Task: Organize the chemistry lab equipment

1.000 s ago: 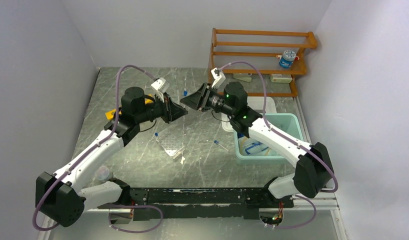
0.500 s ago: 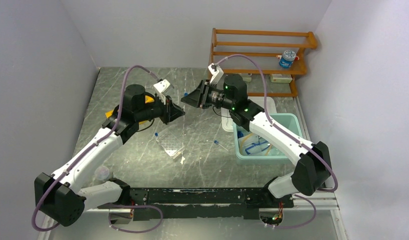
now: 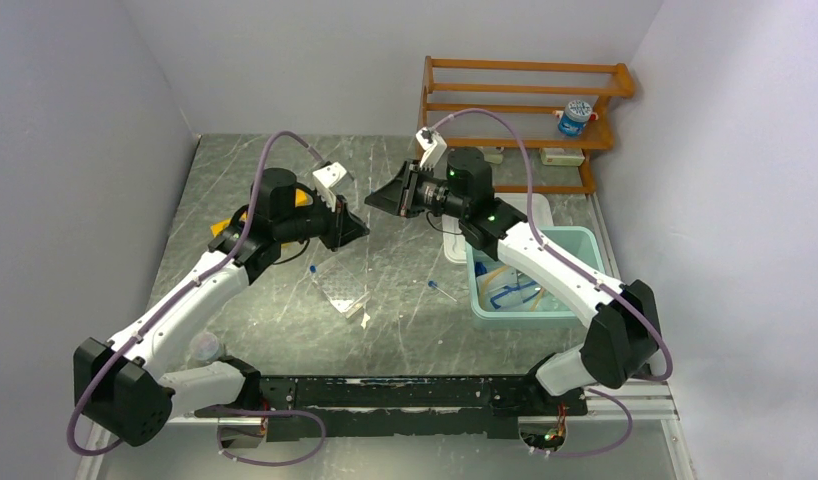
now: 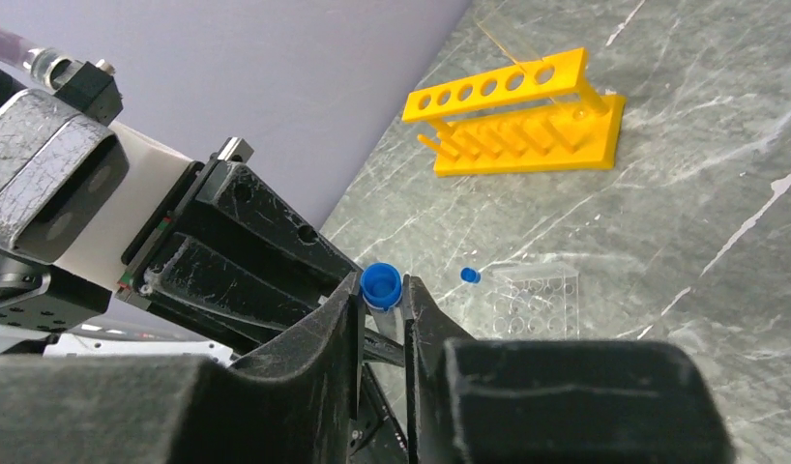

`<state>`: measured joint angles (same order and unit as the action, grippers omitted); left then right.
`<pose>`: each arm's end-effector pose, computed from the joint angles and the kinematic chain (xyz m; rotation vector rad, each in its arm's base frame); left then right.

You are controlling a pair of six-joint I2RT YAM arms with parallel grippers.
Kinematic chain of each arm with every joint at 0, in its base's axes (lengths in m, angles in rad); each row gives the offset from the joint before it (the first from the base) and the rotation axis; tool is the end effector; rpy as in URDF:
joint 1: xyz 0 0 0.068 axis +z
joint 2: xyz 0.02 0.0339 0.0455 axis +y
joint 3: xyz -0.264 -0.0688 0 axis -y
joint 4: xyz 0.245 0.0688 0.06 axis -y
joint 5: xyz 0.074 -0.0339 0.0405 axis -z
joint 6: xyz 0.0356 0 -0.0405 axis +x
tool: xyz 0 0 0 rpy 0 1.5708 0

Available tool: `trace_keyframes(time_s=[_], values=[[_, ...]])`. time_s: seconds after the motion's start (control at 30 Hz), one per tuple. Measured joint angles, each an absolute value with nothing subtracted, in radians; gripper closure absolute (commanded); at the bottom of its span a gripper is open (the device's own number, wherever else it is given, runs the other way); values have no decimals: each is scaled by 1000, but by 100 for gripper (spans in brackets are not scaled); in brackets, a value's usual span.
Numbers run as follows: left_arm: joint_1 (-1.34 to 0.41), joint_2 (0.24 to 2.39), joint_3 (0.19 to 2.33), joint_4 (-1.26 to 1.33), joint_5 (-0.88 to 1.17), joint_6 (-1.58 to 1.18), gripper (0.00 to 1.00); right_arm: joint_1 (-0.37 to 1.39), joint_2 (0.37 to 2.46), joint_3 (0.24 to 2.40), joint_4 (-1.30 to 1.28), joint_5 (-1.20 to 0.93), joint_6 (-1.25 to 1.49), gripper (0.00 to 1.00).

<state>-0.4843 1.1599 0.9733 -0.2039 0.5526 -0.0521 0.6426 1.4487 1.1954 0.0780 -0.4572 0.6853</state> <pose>0.2239 -0.1389 0.3293 0.7882 1.8449 -0.8887 0.2663 0.2190 0.3537 -0.3301 1.9081 1.3303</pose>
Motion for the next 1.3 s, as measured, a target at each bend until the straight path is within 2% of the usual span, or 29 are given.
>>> trace_keyframes(time_s=[0.07, 0.1, 0.17, 0.27, 0.33, 0.63, 0.8, 1.07, 1.3], values=[[-484, 1161, 973, -209, 548, -51, 95, 642, 1453, 1195, 77, -459, 681, 87], [-484, 1161, 973, -213, 546, -51, 92, 642, 1455, 1195, 78, -460, 679, 88], [-484, 1161, 974, -215, 544, -51, 65, 643, 1456, 1195, 78, -460, 672, 89], [-484, 1161, 989, -234, 517, -53, 37, 643, 1456, 1195, 84, -447, 654, 89], [-484, 1161, 1013, -250, 481, -59, 30, 642, 1454, 1187, 98, -420, 632, 89], [-463, 1089, 1136, -270, 183, -131, 27, 678, 1429, 1097, 111, -202, 509, 89], [-443, 1098, 1232, -270, 12, -208, 27, 855, 1429, 1044, 141, 6, 370, 87], [-393, 1177, 1353, -299, -24, -300, 27, 1088, 1433, 861, 315, 182, 199, 87], [-373, 1188, 1354, -315, -7, -336, 27, 1182, 1510, 804, 525, 242, 101, 88]])
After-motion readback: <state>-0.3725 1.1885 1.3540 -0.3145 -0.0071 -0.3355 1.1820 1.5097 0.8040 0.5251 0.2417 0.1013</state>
